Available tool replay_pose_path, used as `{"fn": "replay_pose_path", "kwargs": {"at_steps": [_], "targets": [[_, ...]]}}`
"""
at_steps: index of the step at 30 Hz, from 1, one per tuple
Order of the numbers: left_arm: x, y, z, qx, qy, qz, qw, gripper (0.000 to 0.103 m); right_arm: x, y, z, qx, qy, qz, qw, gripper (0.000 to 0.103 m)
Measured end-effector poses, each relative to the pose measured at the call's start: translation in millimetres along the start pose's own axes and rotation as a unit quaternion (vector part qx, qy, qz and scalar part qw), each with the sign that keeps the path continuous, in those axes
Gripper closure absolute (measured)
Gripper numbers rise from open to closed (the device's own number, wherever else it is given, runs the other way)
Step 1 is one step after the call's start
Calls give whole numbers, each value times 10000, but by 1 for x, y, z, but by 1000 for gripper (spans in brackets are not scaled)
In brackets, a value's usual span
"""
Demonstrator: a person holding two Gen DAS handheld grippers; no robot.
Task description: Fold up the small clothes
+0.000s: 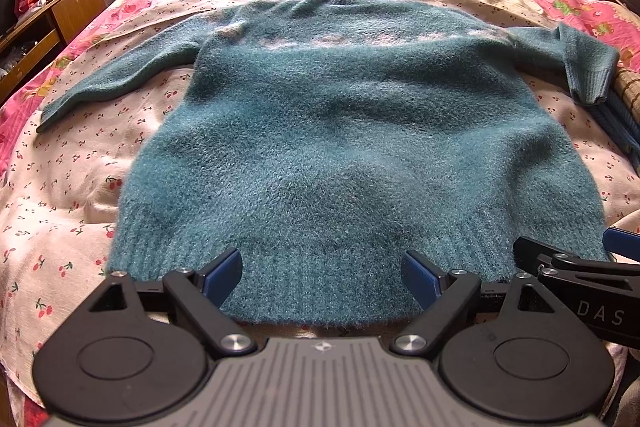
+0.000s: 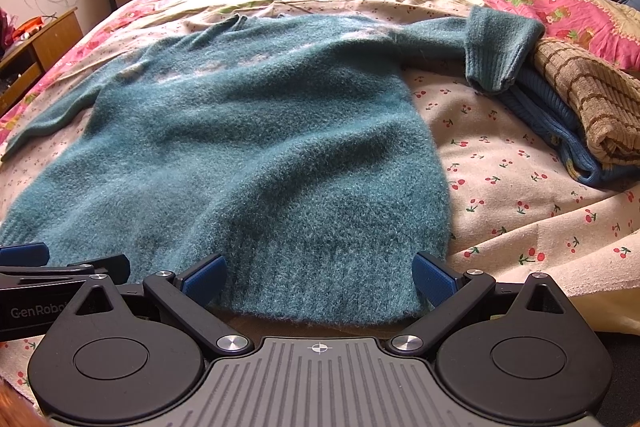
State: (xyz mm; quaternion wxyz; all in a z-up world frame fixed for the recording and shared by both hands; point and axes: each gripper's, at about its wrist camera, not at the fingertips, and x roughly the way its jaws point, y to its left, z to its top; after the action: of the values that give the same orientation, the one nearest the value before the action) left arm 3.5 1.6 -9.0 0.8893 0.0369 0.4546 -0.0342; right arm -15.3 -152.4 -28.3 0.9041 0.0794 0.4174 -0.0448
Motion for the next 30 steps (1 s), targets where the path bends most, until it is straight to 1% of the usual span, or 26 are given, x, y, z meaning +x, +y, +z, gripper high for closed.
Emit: {"fn": "replay_pose_path", "kwargs": {"at_steps": [21, 25, 30], "targets": [[2, -3, 0, 37, -1, 5, 10000, 8, -2, 2, 2, -121, -28, -180, 9998, 3], [2, -2, 0, 41, -7, 11, 10000, 8, -2, 8, 4, -280, -26, -338, 9990, 3], [1, -1, -2, 42, -44, 53, 10000, 8, -5, 18, 7, -597, -110, -636, 9961, 3]]}}
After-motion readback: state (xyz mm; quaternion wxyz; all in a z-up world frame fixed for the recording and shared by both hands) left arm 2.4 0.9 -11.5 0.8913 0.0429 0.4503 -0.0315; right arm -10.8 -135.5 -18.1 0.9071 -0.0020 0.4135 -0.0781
